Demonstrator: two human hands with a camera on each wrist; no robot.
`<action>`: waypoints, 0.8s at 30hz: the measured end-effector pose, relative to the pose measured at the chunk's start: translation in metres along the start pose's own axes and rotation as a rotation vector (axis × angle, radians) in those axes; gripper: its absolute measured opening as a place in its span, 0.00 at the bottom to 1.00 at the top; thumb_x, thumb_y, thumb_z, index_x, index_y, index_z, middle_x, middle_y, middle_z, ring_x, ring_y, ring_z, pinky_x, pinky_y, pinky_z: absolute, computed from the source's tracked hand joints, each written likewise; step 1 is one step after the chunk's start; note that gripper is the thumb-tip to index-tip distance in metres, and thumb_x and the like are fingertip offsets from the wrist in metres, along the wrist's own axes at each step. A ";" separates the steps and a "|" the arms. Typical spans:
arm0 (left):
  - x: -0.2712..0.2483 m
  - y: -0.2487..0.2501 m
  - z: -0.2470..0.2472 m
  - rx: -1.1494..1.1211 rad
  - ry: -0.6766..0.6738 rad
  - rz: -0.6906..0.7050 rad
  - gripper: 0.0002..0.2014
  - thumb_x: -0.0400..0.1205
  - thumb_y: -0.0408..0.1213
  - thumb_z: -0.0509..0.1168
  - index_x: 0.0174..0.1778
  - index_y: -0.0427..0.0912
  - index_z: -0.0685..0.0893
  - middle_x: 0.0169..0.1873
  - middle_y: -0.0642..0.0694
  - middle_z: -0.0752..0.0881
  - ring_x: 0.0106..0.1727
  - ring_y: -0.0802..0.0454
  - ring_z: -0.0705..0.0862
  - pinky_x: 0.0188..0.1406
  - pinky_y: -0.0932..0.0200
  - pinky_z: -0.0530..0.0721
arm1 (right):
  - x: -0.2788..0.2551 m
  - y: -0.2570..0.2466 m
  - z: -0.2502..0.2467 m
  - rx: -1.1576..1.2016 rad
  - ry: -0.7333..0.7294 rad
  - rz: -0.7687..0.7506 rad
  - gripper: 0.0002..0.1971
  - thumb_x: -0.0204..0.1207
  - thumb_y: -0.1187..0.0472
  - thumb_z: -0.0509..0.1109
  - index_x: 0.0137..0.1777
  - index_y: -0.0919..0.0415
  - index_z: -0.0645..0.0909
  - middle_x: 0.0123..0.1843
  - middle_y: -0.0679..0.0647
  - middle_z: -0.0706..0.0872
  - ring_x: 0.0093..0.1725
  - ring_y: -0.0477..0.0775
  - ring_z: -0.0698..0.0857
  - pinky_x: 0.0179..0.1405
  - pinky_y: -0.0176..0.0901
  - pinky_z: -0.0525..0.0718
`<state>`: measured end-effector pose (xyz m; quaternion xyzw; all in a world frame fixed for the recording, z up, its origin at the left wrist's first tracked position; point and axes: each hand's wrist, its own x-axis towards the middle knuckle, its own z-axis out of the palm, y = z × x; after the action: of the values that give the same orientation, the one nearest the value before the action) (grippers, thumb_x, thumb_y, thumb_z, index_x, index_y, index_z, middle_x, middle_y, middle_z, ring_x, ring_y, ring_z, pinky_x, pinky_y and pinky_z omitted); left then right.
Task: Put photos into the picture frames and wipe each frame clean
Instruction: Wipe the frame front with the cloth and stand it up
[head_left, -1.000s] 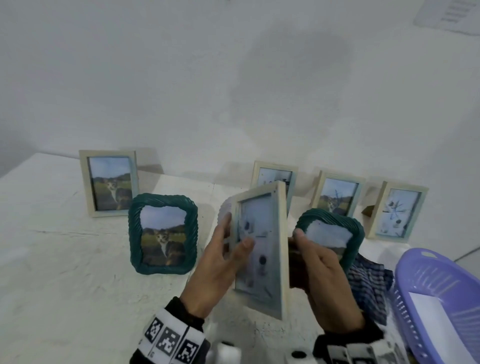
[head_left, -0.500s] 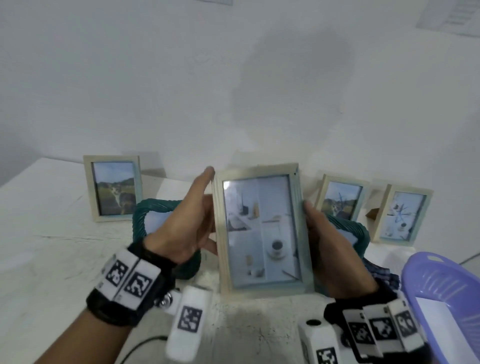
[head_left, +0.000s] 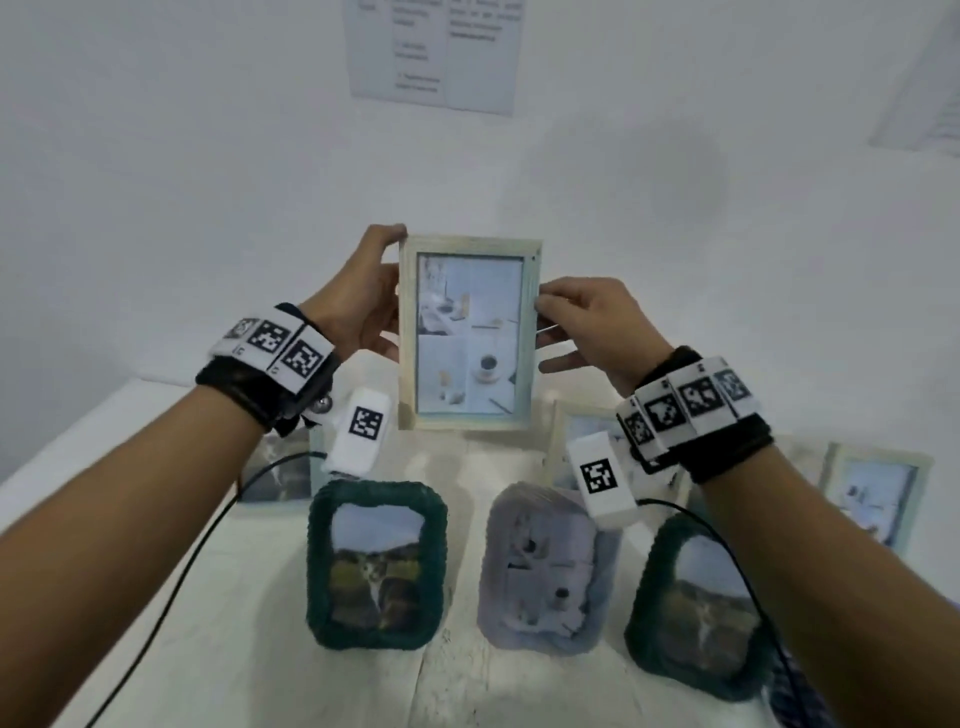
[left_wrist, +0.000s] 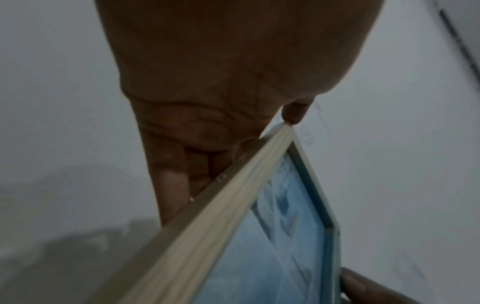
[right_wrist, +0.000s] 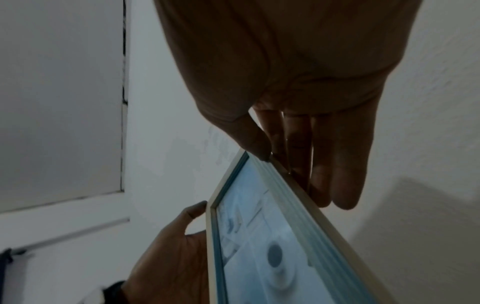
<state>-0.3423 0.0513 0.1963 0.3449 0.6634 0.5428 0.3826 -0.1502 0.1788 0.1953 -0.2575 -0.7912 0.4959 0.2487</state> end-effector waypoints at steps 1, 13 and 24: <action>0.008 -0.005 -0.005 0.012 -0.004 -0.016 0.33 0.82 0.63 0.42 0.55 0.42 0.84 0.41 0.40 0.88 0.38 0.46 0.85 0.36 0.53 0.83 | 0.009 0.004 0.005 -0.032 -0.002 0.015 0.11 0.83 0.64 0.61 0.56 0.65 0.84 0.44 0.58 0.88 0.41 0.54 0.89 0.38 0.54 0.91; 0.079 -0.082 -0.036 0.029 -0.115 -0.199 0.26 0.83 0.51 0.42 0.57 0.39 0.80 0.39 0.40 0.83 0.39 0.41 0.84 0.36 0.49 0.86 | 0.073 0.054 0.049 -0.325 -0.183 0.210 0.25 0.81 0.62 0.60 0.78 0.51 0.62 0.60 0.60 0.82 0.48 0.59 0.89 0.46 0.57 0.90; 0.101 -0.137 -0.039 0.020 -0.241 -0.357 0.29 0.67 0.55 0.52 0.55 0.37 0.79 0.41 0.34 0.81 0.39 0.38 0.82 0.47 0.44 0.83 | 0.099 0.072 0.064 -0.515 -0.386 0.391 0.21 0.85 0.62 0.57 0.75 0.68 0.70 0.59 0.64 0.84 0.50 0.62 0.89 0.51 0.57 0.89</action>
<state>-0.4300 0.0977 0.0527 0.2882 0.6685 0.4147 0.5459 -0.2540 0.2290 0.1190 -0.3597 -0.8581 0.3581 -0.0773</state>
